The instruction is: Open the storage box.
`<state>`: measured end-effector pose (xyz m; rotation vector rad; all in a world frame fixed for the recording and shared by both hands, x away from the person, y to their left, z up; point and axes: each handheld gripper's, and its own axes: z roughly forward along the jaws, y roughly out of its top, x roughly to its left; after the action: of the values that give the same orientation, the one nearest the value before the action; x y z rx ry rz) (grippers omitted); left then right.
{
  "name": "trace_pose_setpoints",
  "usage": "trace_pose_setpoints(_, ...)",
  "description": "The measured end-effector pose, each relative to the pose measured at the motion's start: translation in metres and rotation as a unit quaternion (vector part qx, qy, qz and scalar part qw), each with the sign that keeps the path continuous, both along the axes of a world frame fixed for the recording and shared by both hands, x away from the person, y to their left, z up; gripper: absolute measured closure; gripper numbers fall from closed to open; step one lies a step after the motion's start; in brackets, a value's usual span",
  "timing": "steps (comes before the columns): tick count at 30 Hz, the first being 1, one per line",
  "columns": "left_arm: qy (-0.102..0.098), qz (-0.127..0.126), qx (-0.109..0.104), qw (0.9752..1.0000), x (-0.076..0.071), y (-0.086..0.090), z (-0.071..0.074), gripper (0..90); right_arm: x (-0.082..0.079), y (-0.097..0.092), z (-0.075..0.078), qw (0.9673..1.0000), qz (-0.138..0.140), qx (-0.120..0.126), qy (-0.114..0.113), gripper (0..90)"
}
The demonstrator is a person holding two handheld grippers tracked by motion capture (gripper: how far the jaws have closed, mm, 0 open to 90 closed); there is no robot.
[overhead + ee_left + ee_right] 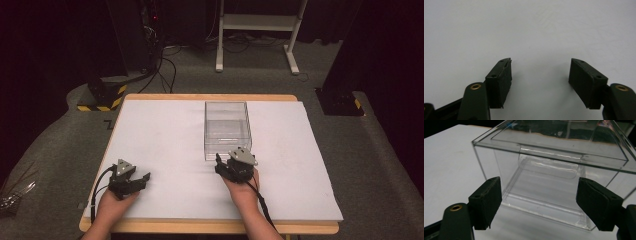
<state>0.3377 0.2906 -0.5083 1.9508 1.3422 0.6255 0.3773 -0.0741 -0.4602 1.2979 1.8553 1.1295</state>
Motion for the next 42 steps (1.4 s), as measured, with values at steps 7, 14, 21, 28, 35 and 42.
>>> trace_pose_setpoints(7,0.000,0.000,0.000,1.0000,0.000,0.000,0.000,35.1,0.017,0.009,0.001,0.9994,-0.035,-0.002,-0.004,18.9)
trace_pose_setpoints(14,0.000,-0.001,0.000,1.0000,0.000,0.000,0.000,35.1,0.020,0.018,-0.004,0.9983,-0.057,-0.007,-0.010,24.8)
trace_pose_setpoints(21,0.000,0.000,0.000,1.0000,0.000,0.000,0.000,35.1,0.017,0.019,-0.005,0.9971,-0.074,-0.006,-0.017,32.1)
trace_pose_setpoints(28,0.000,0.000,0.000,1.0000,0.000,0.000,0.000,35.1,0.012,0.019,-0.004,0.9973,-0.071,-0.010,-0.018,32.4)
trace_pose_setpoints(35,0.000,0.000,0.000,1.0000,0.000,0.000,0.000,35.1,-0.002,0.015,-0.005,0.9978,-0.063,-0.007,-0.021,32.3)
trace_pose_setpoints(42,0.000,0.000,0.000,1.0000,0.000,0.000,0.000,35.1,-0.019,0.012,-0.006,0.9980,-0.058,-0.006,-0.024,32.3)
